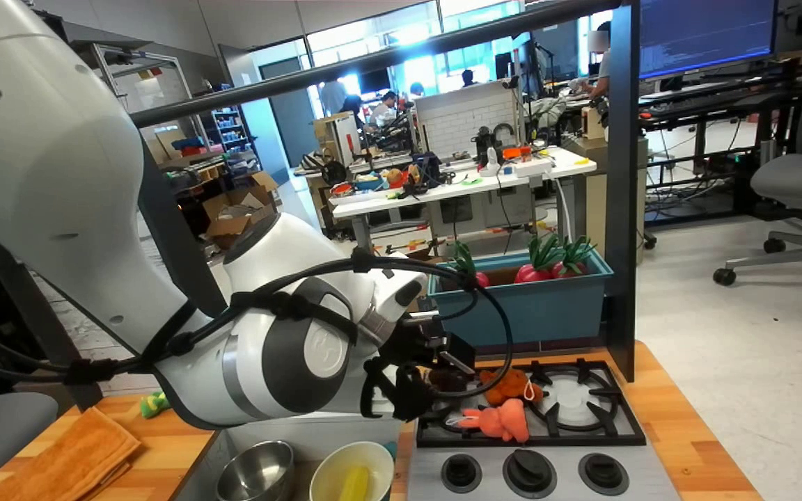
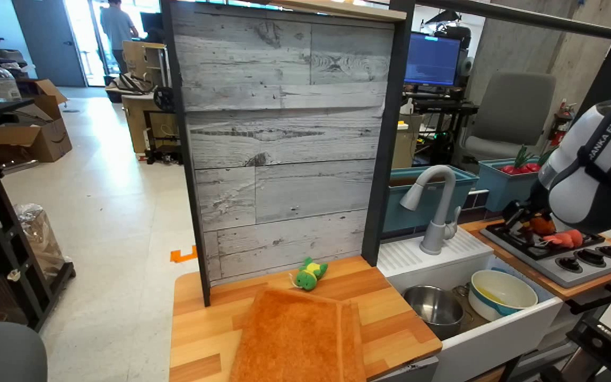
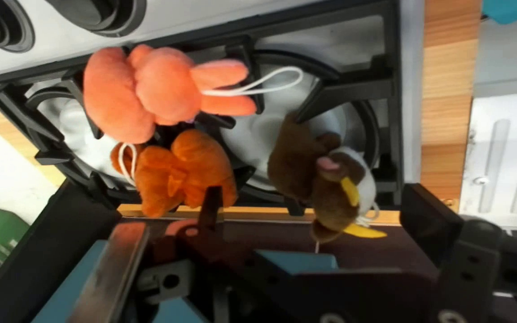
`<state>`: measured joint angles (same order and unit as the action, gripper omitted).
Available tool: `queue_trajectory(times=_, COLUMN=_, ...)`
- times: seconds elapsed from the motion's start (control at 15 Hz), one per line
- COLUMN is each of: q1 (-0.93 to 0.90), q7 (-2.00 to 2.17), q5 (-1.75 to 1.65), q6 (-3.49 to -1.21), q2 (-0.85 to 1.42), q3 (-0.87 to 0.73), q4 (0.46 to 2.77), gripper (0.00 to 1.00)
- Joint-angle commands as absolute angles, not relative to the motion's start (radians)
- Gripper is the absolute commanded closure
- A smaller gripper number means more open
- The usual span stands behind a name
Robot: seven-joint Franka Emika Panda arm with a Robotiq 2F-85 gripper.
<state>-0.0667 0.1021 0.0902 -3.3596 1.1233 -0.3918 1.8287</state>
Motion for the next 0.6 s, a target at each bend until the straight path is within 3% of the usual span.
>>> queue_trajectory(times=0.0, q1=-0.055, q7=0.078, q5=0.115, q6=-3.377, q2=1.093, q3=-0.383, q4=1.866, gripper=0.25)
queue_trajectory(times=0.07, q1=-0.054, q7=0.078, q5=0.114, q6=-3.367, q2=1.098, q3=-0.381, q4=1.86, gripper=0.26)
queue_trajectory(times=0.27, q1=-0.055, q7=0.081, q5=0.113, q6=-3.371, q2=1.127, q3=-0.362, q4=1.826, gripper=0.51)
queue_trajectory(times=0.33, q1=-0.062, q7=0.087, q5=0.12, q6=-3.368, q2=1.136, q3=-0.362, q4=1.817, gripper=0.42)
queue_trajectory(times=0.4, q1=-0.067, q7=0.089, q5=0.123, q6=-3.367, q2=1.143, q3=-0.361, q4=1.809, gripper=0.56)
queue_trajectory(times=0.47, q1=-0.067, q7=0.088, q5=0.12, q6=-3.363, q2=1.148, q3=-0.355, q4=1.801, gripper=0.57)
queue_trajectory(times=0.53, q1=-0.072, q7=0.09, q5=0.124, q6=-3.36, q2=1.156, q3=-0.356, q4=1.793, gripper=0.69)
